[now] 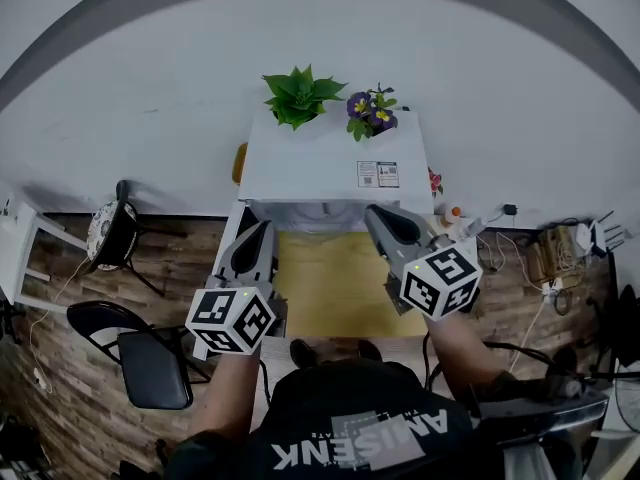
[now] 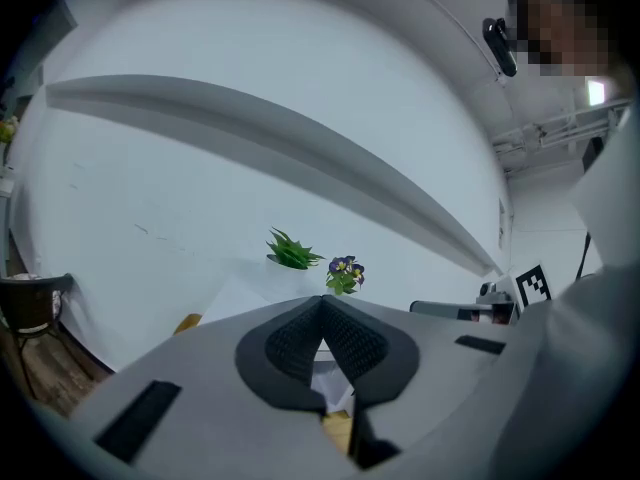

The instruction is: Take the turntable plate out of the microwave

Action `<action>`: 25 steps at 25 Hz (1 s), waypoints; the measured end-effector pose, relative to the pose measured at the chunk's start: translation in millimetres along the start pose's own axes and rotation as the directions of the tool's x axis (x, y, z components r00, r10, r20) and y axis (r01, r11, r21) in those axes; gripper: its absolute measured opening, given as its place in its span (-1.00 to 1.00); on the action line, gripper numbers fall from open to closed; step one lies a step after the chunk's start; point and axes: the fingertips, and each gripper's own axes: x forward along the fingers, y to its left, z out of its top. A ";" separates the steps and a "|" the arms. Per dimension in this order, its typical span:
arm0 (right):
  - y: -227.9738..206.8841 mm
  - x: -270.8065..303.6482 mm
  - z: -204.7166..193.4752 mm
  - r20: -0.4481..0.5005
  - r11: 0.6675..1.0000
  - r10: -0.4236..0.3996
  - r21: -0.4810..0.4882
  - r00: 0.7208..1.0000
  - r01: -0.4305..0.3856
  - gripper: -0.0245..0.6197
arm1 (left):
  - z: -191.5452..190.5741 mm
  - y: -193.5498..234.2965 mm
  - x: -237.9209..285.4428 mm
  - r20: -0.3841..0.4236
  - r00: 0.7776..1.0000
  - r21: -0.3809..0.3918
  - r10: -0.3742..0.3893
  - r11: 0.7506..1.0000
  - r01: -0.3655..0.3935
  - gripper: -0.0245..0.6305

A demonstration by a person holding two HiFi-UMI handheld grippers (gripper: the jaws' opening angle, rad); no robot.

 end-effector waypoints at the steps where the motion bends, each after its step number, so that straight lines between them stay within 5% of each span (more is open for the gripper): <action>1: 1.1 0.1 -0.3 0.000 1.000 -0.014 0.000 1.000 0.014 -0.91 | -0.1 1.8 2.2 -0.005 1.000 -0.002 -0.015 1.000 0.015 -0.92; 11: -12.9 11.3 -32.3 -0.090 0.985 -0.153 0.063 0.984 0.159 -0.91 | -32.2 19.5 24.1 -0.096 0.992 -0.053 -0.088 0.995 0.083 -0.92; 20: -34.0 32.5 -78.5 -0.185 0.994 -0.067 0.070 0.980 0.081 -0.91 | -72.5 35.3 41.2 -0.158 0.987 -0.045 0.010 0.999 -0.018 -0.92; 25: -52.2 40.4 -99.5 -0.196 0.994 -0.061 0.082 0.979 0.078 -0.87 | -98.6 48.4 50.7 -0.165 0.985 -0.107 0.056 0.991 -0.074 -0.92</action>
